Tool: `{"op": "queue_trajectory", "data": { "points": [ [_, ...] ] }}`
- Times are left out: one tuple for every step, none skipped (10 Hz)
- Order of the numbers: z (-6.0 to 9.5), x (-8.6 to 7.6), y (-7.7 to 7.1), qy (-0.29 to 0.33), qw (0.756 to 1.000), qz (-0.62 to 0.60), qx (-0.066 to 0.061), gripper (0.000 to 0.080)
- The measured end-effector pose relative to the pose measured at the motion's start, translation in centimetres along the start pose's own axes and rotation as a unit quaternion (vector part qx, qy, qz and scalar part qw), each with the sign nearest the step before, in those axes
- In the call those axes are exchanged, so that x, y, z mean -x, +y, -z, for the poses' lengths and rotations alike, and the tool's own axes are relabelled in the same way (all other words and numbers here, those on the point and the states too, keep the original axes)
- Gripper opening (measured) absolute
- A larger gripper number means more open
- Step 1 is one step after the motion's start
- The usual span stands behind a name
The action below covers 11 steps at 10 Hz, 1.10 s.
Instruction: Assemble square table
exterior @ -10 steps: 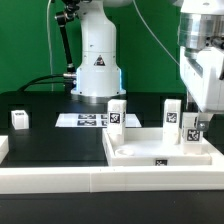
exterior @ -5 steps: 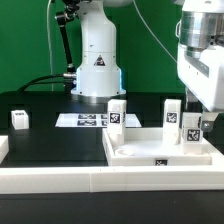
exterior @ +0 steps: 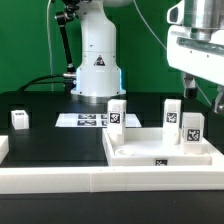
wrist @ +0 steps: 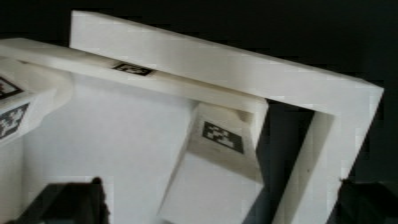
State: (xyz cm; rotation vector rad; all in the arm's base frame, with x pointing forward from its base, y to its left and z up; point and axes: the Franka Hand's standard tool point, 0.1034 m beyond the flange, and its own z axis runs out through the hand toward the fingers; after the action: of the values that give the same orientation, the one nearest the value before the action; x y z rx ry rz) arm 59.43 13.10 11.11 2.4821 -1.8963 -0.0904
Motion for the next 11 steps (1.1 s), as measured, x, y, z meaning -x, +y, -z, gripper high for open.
{"op": "queue_trajectory", "data": {
  "points": [
    [0.0,0.0,0.0,-0.001,1.0,-0.002,0.001,0.0649],
    [0.0,0.0,0.0,0.0,1.0,-0.002,0.001,0.0649],
    [-0.1,0.0,0.1,0.0,1.0,-0.002,0.001,0.0649],
    [-0.1,0.0,0.1,0.0,1.0,-0.002,0.002,0.0649],
    [-0.2,-0.2,0.3,0.003,0.999,0.046,0.007,0.0649],
    [-0.4,-0.3,0.8,0.002,0.992,0.128,0.02,0.0649],
    [-0.3,-0.1,0.9,0.003,0.988,0.157,0.015,0.0649],
    [-0.2,0.3,1.4,0.003,0.981,0.194,0.008,0.0649],
    [0.0,0.5,2.0,0.002,0.973,0.23,0.002,0.0649],
    [0.2,0.4,3.0,0.0,0.962,0.273,-0.005,0.0649],
    [0.4,0.0,3.5,-0.004,0.956,0.292,-0.012,0.0649]
  ]
}}
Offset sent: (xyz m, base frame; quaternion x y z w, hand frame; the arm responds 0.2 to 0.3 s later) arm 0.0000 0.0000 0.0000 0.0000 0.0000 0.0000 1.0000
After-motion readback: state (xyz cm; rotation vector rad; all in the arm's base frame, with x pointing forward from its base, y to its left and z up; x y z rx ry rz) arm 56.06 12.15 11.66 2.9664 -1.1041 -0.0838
